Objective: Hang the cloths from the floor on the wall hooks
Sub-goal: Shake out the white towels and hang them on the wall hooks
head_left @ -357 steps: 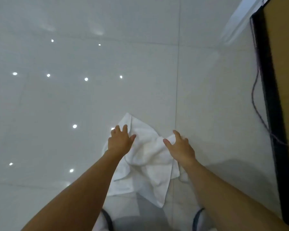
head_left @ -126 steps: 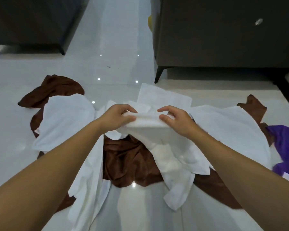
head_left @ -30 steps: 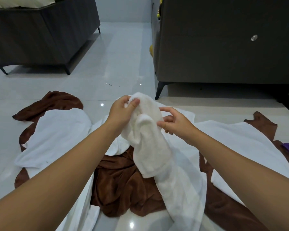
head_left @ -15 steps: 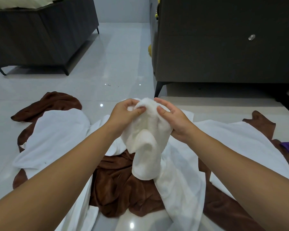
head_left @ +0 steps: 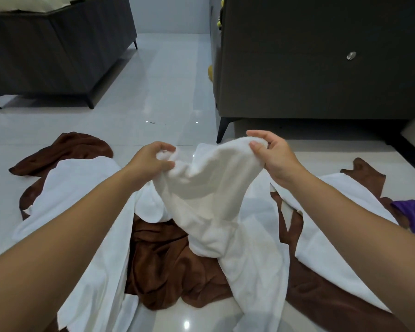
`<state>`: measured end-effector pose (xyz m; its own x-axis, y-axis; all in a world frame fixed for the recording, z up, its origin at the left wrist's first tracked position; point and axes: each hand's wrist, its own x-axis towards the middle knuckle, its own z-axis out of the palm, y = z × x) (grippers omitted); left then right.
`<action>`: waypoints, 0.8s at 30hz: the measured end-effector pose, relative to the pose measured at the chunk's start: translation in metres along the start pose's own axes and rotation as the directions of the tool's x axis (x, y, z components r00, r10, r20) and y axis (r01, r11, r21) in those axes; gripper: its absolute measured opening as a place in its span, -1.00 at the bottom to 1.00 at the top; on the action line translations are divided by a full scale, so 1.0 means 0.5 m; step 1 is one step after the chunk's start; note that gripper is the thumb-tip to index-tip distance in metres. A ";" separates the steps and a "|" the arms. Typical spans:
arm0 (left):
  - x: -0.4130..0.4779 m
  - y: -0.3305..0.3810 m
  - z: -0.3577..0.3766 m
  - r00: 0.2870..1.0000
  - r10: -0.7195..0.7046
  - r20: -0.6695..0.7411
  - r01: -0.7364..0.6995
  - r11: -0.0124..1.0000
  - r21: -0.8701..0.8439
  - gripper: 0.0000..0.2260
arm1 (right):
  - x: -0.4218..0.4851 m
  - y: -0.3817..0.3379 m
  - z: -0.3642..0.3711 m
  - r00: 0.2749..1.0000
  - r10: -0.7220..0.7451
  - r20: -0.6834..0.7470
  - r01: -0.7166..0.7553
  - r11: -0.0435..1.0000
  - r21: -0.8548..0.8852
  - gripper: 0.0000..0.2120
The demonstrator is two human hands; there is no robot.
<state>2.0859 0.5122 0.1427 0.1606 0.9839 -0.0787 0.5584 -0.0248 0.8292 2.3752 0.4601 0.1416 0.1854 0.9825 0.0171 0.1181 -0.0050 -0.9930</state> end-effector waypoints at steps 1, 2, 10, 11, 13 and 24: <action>0.000 -0.002 -0.010 1.000 0.002 0.010 -0.003 0.997 0.079 -0.69 | 0.001 -0.002 -0.012 0.999 -0.007 -0.036 0.006 0.999 -0.036 -0.80; 0.000 -0.003 -0.020 1.000 0.001 0.017 -0.004 0.988 0.154 -0.69 | 0.003 -0.003 -0.025 0.997 -0.013 -0.079 0.009 0.999 -0.047 -0.80; 0.016 -0.004 -0.057 0.972 -0.185 -0.144 0.210 0.961 0.178 -0.72 | 0.001 -0.018 -0.088 0.960 -0.058 -0.275 0.029 0.994 -0.110 -0.78; 0.021 0.001 -0.054 0.962 -0.204 -0.181 0.235 0.958 0.167 -0.73 | 0.000 -0.023 -0.090 0.957 -0.063 -0.284 0.033 0.994 -0.109 -0.78; 0.028 0.016 -0.052 0.950 -0.208 -0.232 0.254 0.948 0.192 -0.77 | 0.002 -0.037 -0.094 0.952 -0.085 -0.295 0.058 0.993 -0.099 -0.78; 0.052 0.217 -0.108 0.906 -0.198 -0.374 0.088 0.952 -0.292 -0.66 | 0.033 -0.188 -0.156 0.926 -0.191 -0.326 0.145 0.976 -0.160 -0.78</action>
<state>2.1064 0.5444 0.2605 -0.2694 0.9626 -0.0286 0.3081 0.1143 0.9445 2.4433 0.4622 0.2442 0.4676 0.8497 0.2437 0.2983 0.1079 -0.9484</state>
